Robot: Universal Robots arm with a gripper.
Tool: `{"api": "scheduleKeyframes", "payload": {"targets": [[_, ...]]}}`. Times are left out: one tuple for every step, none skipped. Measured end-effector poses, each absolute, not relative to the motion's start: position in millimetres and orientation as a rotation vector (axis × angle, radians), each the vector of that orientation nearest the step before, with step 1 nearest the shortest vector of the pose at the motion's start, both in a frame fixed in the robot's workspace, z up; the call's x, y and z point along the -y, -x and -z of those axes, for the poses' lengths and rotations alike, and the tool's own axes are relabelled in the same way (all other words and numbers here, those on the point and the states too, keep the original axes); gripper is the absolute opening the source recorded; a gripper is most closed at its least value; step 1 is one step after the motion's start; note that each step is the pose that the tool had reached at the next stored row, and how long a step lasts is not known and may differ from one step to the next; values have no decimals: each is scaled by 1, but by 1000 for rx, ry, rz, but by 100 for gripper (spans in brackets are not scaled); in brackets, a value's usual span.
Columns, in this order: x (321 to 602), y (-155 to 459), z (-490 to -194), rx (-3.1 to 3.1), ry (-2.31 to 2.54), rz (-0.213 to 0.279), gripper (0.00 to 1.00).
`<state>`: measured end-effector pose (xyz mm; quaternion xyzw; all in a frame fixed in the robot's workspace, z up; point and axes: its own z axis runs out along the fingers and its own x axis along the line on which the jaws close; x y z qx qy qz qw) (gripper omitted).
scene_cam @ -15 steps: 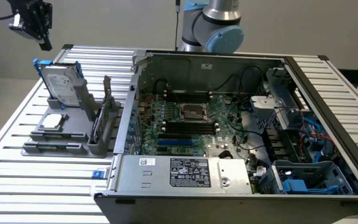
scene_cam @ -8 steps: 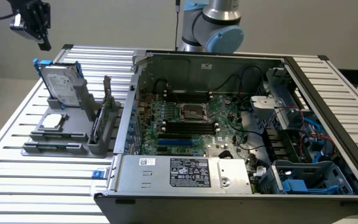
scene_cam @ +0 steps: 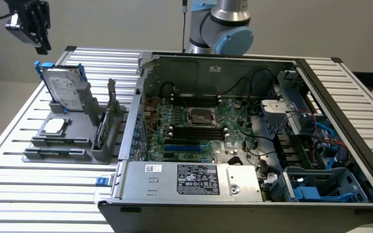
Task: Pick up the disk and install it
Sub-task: 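Pick up the disk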
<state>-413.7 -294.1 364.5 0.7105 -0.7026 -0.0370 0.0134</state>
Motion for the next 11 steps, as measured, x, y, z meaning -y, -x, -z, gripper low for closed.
{"api": "scheduleKeyframes", "payload": {"targets": [[294, 414, -364, 2188, -2214, 115, 24], [294, 414, -363, 2186, -2215, 114, 36], [294, 415, -362, 2185, -2216, 114, 36], [294, 415, -361, 2183, -2217, 113, 42], [294, 415, -359, 2181, -2218, 112, 42], [294, 415, -357, 2180, -2219, 112, 42], [294, 415, -356, 2179, -2219, 111, 48], [294, 415, -354, 2177, -2220, 111, 48], [294, 415, -353, 2176, -2221, 110, 48], [294, 416, -351, 2175, -2221, 109, 48], [294, 416, -349, 2174, -2222, 108, 48]]}}
